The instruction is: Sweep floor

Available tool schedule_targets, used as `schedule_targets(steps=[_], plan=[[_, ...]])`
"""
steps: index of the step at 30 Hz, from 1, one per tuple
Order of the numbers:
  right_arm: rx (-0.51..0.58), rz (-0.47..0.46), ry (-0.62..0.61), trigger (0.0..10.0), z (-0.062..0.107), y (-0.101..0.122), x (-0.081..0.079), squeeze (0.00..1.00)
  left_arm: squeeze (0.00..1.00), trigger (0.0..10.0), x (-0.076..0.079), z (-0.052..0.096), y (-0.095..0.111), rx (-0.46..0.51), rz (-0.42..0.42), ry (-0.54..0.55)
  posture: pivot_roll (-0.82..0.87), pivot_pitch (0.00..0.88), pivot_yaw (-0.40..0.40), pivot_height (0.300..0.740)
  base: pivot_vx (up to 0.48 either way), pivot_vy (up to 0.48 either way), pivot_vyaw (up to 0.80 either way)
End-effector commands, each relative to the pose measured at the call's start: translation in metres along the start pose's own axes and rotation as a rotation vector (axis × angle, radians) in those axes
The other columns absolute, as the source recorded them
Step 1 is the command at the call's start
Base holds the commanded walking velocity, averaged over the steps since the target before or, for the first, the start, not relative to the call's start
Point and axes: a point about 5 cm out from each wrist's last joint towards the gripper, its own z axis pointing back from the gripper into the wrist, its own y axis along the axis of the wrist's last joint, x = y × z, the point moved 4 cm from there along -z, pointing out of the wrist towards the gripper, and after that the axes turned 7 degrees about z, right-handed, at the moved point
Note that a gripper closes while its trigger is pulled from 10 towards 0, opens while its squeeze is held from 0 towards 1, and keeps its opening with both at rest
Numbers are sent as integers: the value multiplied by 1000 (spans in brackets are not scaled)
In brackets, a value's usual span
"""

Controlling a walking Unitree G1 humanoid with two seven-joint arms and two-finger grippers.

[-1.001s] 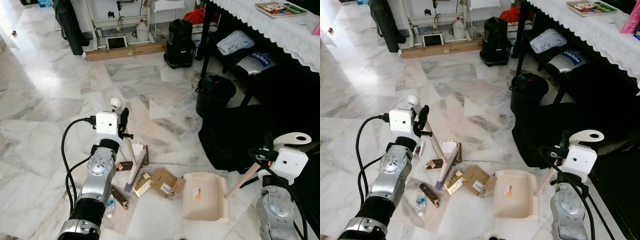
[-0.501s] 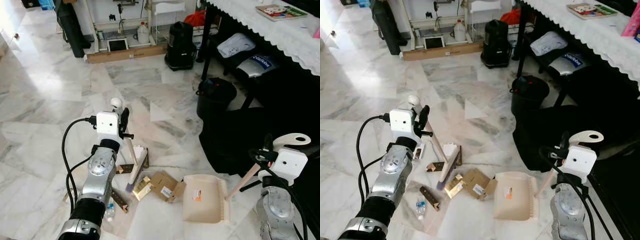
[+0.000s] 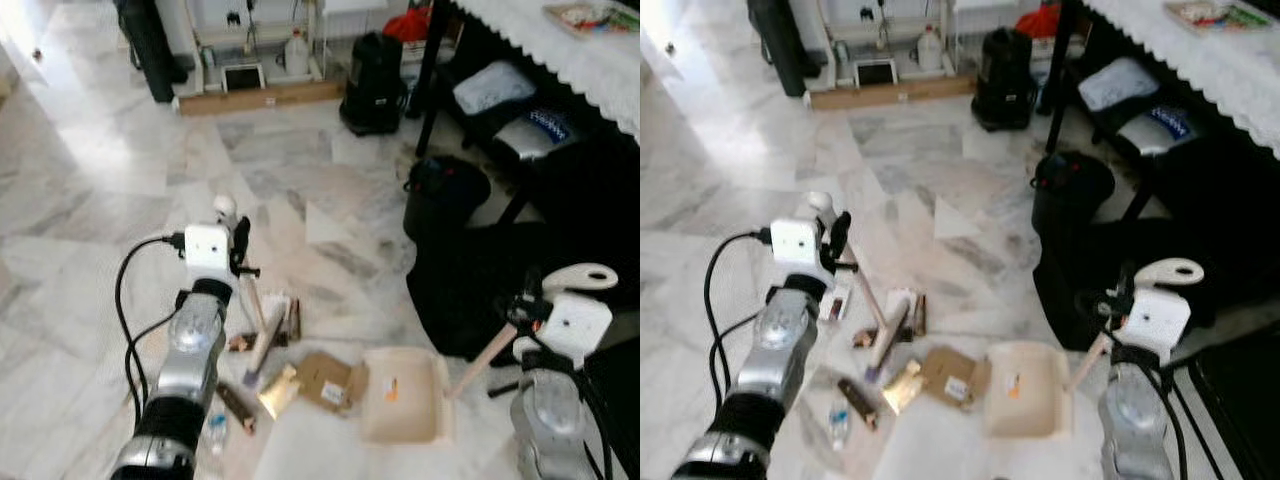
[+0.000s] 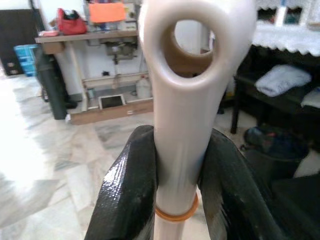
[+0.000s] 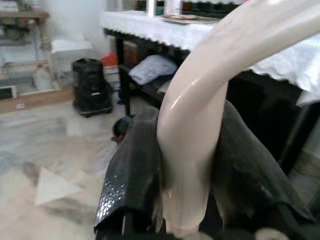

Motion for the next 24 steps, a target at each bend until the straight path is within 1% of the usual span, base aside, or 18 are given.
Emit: schedule_targets(steps=[1,19,24], plan=[[56,-6,14,10000,-4,14,-5,0,0,10000,-12,0,8,31,-12,29,19,111,-5,740,0,0,0],[31,6,8,10000,-2,5,-2,0,0,10000,-12,-1,5,15,-21,17,17,113,-4,740,0,0,0],[24,19,-7,10000,-1,2,0,0,0,10000,-10,-3,5,12,-25,-9,17,104,3,740,0,0,0]])
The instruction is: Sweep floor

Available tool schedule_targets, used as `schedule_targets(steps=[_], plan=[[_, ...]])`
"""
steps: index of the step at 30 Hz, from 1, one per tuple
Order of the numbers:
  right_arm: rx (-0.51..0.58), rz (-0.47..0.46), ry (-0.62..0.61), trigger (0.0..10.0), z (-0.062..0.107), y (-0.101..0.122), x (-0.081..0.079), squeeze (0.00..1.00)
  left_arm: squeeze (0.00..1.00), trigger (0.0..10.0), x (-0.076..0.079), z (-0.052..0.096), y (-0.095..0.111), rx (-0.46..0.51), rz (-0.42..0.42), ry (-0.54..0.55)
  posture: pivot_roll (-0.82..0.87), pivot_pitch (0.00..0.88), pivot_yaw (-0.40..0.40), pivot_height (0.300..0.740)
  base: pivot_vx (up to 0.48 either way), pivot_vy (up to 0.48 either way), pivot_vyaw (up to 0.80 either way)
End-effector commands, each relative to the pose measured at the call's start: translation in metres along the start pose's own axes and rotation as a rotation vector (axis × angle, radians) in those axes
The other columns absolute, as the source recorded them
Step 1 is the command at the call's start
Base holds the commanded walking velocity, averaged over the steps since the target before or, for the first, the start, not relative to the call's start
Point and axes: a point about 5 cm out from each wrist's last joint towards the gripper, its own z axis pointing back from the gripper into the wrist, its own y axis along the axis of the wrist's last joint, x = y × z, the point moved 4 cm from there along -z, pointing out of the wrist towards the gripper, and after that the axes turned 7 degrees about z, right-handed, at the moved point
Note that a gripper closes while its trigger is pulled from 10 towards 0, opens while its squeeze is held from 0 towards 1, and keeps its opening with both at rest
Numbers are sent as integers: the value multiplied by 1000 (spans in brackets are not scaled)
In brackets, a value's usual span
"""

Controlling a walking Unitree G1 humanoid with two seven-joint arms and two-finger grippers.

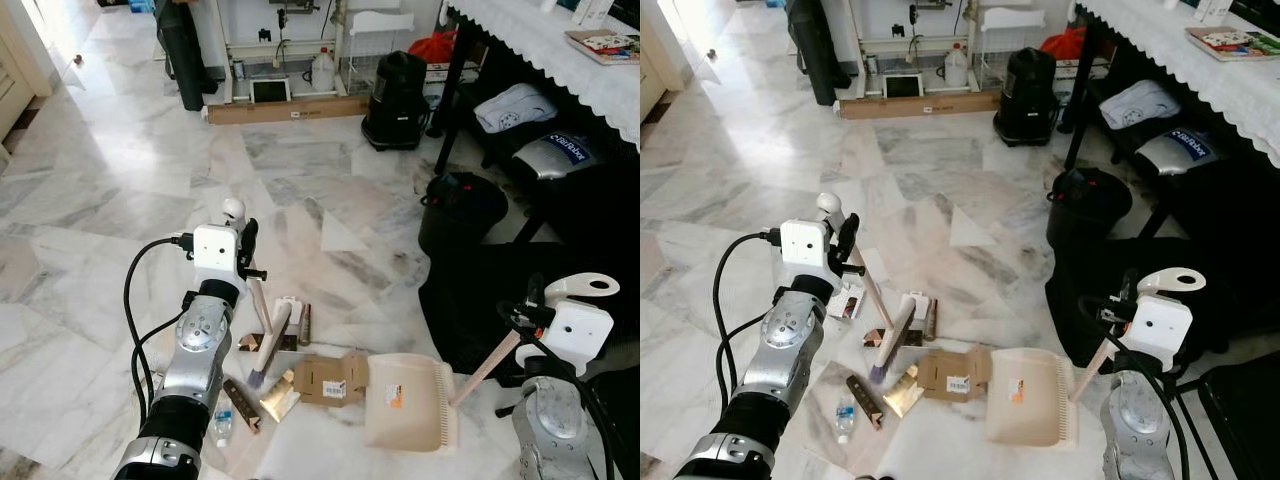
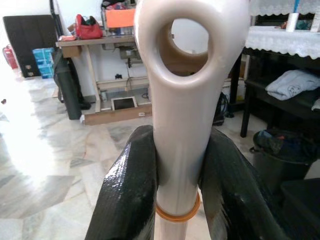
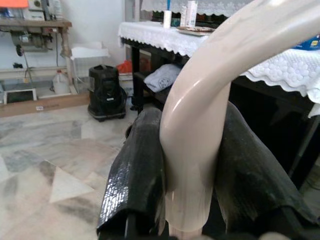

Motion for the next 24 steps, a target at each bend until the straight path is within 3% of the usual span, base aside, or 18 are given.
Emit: schedule_targets(steps=[1,12,24], plan=[[35,8,-25,10000,-2,6,6,0,0,10000,3,-7,9,26,-12,-27,19,100,3,740,0,0,0],[24,75,-34,10000,-1,-2,13,0,0,10000,11,-6,3,-3,-19,-70,24,91,9,740,0,0,0],[6,78,-5,10000,1,-12,-1,0,0,10000,14,-6,2,-13,-22,-89,45,114,15,740,0,0,0]])
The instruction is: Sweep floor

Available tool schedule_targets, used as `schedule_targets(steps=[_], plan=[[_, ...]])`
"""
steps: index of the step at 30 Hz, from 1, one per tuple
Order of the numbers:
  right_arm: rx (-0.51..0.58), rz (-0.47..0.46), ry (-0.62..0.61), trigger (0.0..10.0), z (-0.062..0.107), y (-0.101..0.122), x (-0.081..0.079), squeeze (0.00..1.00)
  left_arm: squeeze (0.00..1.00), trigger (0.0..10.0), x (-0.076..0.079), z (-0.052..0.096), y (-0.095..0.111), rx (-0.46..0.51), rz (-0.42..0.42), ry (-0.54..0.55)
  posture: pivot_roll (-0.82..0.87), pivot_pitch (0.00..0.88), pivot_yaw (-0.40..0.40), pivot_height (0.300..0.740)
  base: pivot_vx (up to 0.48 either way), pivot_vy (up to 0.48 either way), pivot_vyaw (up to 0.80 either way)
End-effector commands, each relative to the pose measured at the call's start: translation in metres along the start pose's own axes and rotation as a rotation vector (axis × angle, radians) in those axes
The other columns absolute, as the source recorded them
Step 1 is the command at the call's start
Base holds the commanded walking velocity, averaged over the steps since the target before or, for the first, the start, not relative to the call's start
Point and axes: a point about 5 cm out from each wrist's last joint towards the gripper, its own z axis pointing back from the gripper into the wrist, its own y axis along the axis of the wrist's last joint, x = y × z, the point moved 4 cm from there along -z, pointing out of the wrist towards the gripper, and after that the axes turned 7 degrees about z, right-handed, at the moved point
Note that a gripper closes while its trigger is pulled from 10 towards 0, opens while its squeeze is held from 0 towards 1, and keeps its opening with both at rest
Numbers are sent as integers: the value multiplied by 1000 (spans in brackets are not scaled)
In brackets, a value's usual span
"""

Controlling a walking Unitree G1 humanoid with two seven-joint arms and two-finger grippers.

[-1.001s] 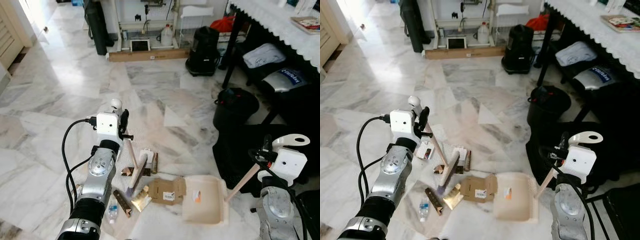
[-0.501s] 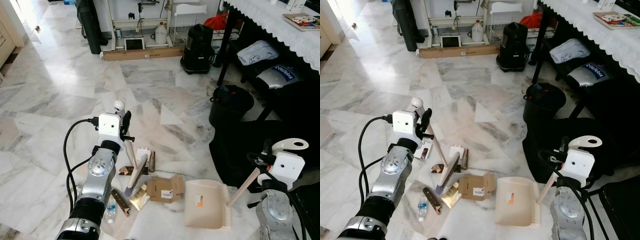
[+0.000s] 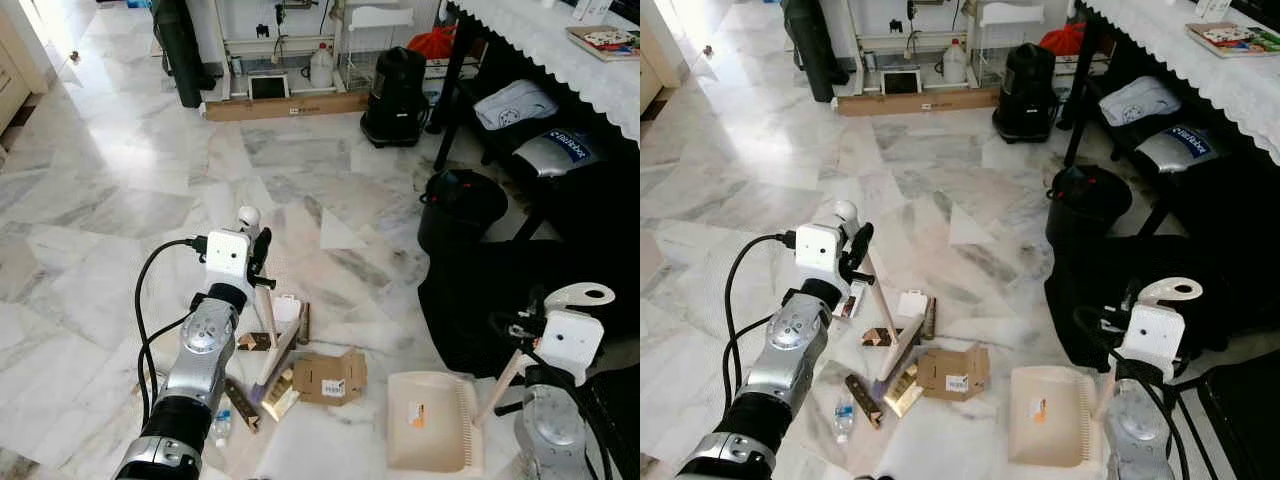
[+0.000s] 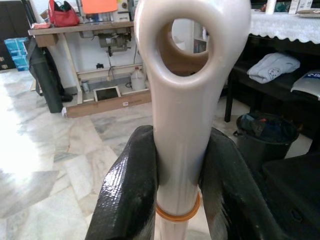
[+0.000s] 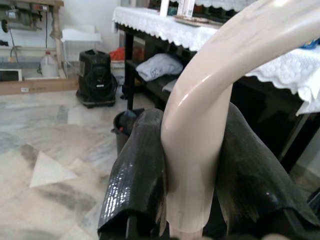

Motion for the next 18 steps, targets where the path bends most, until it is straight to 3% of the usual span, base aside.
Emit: schedule_targets(steps=[1,10,18], plan=[[40,-3,4,10000,-3,7,-3,0,0,10000,2,-6,12,38,-18,-15,45,114,15,740,0,0,0],[21,-15,60,10000,1,-1,-24,0,0,10000,0,-7,15,33,-35,-26,76,167,24,740,0,0,0],[22,-16,64,10000,1,-5,-36,0,0,10000,-4,4,12,7,-53,-53,116,204,38,740,0,0,0]])
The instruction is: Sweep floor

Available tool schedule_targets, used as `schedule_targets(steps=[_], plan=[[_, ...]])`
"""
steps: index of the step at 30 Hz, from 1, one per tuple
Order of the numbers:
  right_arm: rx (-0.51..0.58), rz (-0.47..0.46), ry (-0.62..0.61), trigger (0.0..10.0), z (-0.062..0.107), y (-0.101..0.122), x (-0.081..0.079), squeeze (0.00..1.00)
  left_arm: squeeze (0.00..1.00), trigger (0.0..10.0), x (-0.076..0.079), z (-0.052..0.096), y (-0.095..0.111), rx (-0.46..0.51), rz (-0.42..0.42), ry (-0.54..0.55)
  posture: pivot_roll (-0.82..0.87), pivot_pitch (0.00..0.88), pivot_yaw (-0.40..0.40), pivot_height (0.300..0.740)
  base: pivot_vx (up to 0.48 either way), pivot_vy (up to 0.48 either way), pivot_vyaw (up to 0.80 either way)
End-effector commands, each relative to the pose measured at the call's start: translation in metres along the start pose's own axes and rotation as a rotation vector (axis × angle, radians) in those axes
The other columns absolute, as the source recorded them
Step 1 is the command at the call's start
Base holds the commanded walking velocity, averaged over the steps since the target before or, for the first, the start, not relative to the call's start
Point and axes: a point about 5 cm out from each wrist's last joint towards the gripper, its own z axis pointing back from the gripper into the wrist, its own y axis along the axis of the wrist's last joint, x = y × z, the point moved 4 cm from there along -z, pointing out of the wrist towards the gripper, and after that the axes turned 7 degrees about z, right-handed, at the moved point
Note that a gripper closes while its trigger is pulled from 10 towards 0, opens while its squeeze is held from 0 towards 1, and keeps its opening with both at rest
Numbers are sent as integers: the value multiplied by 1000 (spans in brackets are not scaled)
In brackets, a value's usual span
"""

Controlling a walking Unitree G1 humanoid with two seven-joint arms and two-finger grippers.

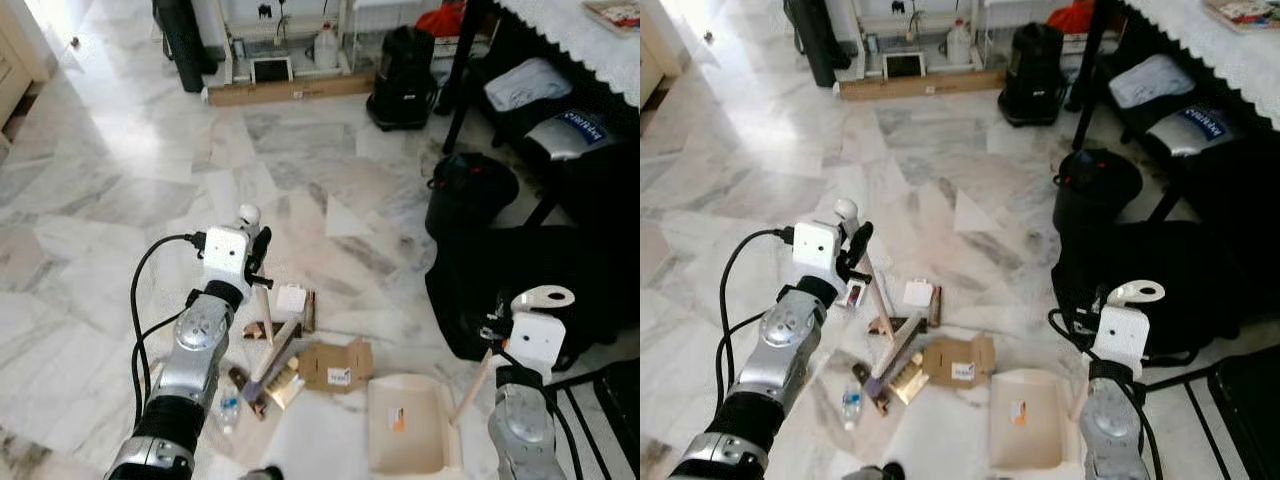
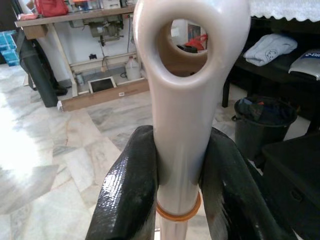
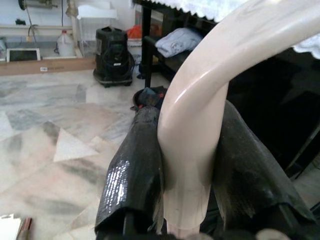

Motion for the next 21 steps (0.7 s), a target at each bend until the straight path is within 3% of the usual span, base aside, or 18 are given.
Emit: schedule_targets(steps=[1,7,14,21], plan=[[30,0,-2,10000,-1,5,-4,0,0,10000,-2,2,5,8,-25,-9,116,204,38,740,0,0,0],[47,37,-33,10000,-4,6,-1,0,0,10000,-2,4,6,2,-27,-15,128,216,45,740,0,0,0],[95,62,-169,10000,-12,16,20,0,0,10000,5,5,5,-18,-18,-55,138,230,57,740,0,0,0],[100,24,-164,10000,-14,17,13,0,0,10000,10,8,2,-49,0,-92,152,234,59,740,0,0,0]])
